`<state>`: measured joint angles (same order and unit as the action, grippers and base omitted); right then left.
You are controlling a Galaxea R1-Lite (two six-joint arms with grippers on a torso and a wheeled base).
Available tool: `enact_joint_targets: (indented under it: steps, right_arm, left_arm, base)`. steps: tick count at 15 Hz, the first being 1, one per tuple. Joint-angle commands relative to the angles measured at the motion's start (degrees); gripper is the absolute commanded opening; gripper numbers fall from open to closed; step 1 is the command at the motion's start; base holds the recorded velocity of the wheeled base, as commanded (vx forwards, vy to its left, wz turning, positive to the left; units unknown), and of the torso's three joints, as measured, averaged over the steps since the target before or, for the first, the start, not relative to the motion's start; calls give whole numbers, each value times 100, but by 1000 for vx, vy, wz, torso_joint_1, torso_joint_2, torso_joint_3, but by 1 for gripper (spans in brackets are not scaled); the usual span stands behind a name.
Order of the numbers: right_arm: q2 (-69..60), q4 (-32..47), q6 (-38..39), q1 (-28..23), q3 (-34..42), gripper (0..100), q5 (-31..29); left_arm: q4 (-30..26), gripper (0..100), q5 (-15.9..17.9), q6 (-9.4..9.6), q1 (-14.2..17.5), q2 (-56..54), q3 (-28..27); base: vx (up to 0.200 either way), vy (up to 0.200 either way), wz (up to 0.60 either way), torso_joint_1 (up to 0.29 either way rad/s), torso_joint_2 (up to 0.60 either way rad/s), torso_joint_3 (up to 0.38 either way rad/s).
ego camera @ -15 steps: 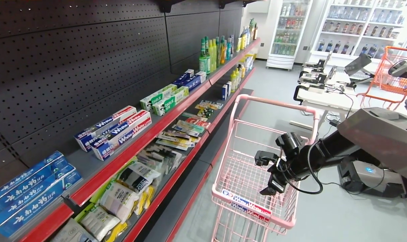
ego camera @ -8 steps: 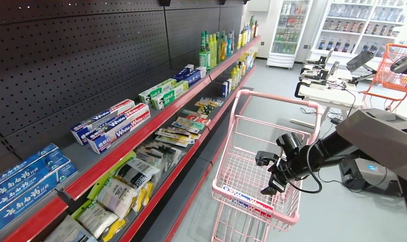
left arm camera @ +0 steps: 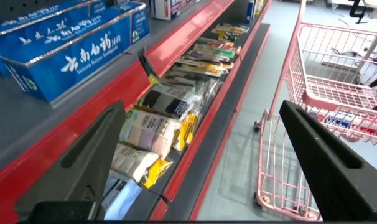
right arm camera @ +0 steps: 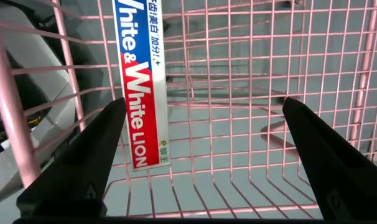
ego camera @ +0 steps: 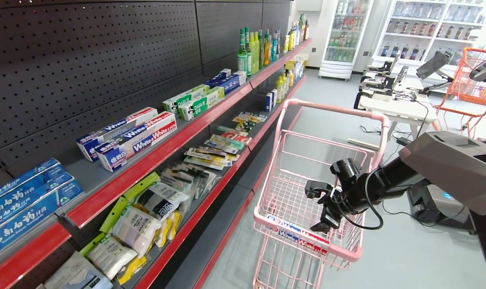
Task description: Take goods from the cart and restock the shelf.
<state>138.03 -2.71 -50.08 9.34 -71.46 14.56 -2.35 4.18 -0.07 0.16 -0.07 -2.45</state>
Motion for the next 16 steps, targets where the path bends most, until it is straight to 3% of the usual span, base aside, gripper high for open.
enact_joint_targets:
  steps: [1,6,16]
  right_arm:
    - [57,-2,-11,-2,-61,100,21]
    - [110,25,-72,-11,-70,100,557]
    - [593,121,-573,-11,-96,100,935]
  left_arm:
    - [-2,100,4,-1,2,7,-1]
    - [-2,100,4,-1,2,7,-10]
    - [-2,100,-5,-1,2,7,-1]
  base:
    - [0,0,0,-168,388,217]
    - [0,0,0,-132,314,172]
    - [0,0,0,-3,7,5]
